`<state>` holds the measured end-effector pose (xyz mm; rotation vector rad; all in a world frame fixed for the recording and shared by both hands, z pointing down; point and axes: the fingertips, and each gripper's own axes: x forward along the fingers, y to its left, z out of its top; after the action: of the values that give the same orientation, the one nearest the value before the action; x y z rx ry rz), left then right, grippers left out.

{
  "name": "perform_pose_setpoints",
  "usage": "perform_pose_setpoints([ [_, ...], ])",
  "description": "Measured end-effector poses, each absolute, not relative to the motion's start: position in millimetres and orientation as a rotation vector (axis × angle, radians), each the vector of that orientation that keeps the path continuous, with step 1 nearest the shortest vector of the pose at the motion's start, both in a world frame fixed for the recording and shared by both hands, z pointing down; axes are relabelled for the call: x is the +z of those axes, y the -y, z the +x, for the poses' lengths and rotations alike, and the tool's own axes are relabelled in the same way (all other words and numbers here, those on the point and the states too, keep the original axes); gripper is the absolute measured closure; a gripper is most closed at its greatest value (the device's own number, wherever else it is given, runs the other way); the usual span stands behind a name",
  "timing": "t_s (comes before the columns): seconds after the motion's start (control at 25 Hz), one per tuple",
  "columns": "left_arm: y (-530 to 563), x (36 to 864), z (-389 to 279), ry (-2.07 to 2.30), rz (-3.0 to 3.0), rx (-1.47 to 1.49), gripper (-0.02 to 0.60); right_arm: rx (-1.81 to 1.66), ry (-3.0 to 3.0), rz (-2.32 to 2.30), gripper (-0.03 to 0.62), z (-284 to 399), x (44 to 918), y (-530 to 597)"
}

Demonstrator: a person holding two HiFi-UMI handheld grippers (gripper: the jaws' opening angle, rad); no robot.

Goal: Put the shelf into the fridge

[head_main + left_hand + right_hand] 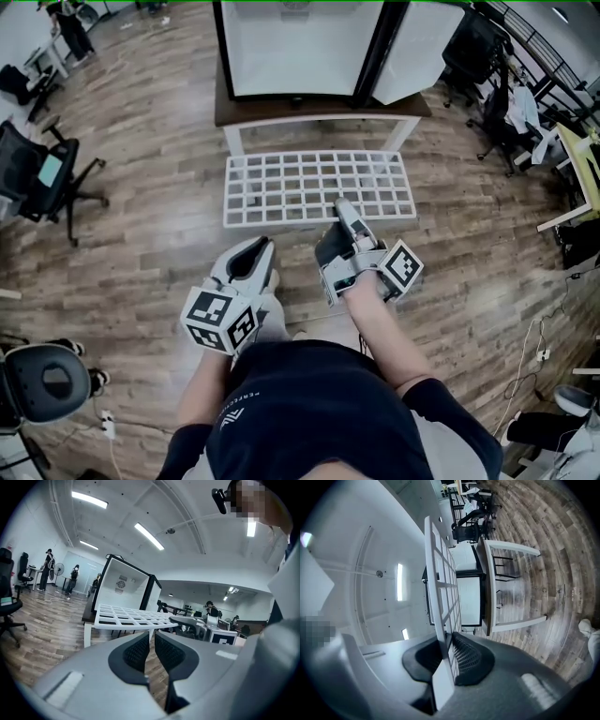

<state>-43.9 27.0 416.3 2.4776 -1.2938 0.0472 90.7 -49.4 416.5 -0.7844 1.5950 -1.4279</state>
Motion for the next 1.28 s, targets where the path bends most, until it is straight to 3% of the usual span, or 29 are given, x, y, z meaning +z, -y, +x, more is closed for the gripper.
perform_pose_setpoints([
  [0.48, 104.4, 398.3, -85.4, 1.274, 2.511, 0.029, 0.525, -1.404, -1.6, -0.771, 0.549, 42.4, 390.5, 186.7],
  [1.28, 230.8, 391.0, -113.0, 1.195, 2.555, 0.017, 0.525, -1.35, -1.51, -0.804, 0.549, 34.0, 369.3, 310.3],
])
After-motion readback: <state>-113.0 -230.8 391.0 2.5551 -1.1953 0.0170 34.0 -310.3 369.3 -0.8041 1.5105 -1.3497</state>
